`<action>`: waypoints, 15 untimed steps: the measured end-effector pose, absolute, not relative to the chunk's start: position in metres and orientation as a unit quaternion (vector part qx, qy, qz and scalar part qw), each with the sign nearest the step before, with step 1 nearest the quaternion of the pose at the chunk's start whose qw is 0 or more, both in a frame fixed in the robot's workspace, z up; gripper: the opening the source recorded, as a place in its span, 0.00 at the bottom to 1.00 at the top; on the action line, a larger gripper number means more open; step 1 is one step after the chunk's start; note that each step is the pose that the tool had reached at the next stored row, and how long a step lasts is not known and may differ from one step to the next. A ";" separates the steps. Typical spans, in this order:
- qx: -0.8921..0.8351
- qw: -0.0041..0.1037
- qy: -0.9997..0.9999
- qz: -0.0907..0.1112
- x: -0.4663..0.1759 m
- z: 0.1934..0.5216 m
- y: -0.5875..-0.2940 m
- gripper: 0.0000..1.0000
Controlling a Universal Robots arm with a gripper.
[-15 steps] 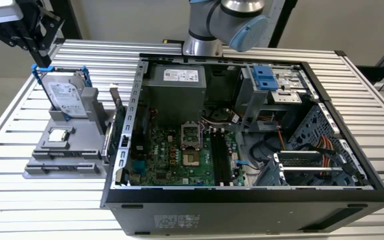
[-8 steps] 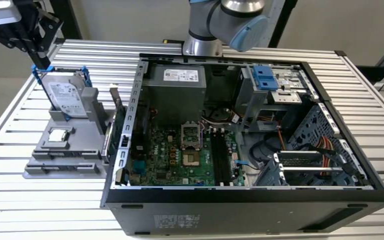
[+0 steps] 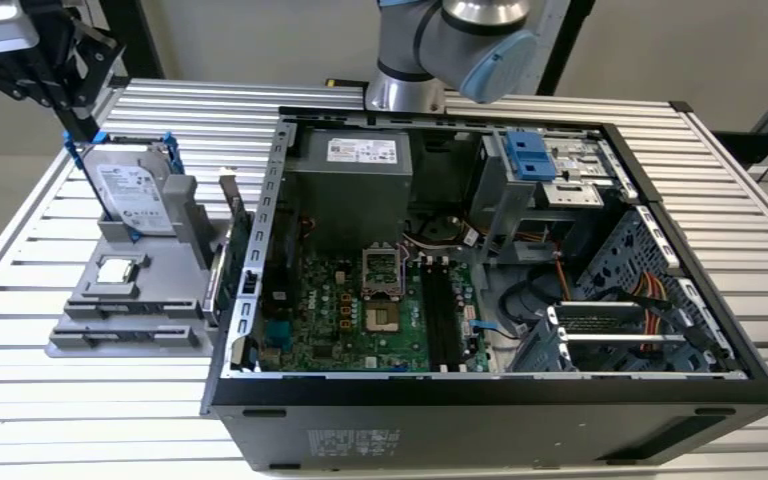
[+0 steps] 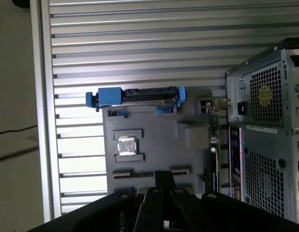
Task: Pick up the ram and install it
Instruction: 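Reach for the ram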
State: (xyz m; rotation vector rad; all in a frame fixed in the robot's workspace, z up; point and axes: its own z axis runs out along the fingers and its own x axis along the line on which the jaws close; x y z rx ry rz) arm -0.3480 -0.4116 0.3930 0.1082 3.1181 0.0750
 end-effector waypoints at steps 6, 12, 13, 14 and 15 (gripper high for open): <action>0.035 0.010 0.999 0.024 -0.348 0.393 -0.415 0.00; 0.035 0.010 0.999 0.024 -0.348 0.393 -0.420 0.00; 0.035 0.010 0.999 0.024 -0.348 0.393 -0.421 0.00; 0.035 0.010 0.999 0.024 -0.348 0.393 -0.422 0.00; 0.035 0.010 0.999 0.024 -0.348 0.393 -0.423 0.00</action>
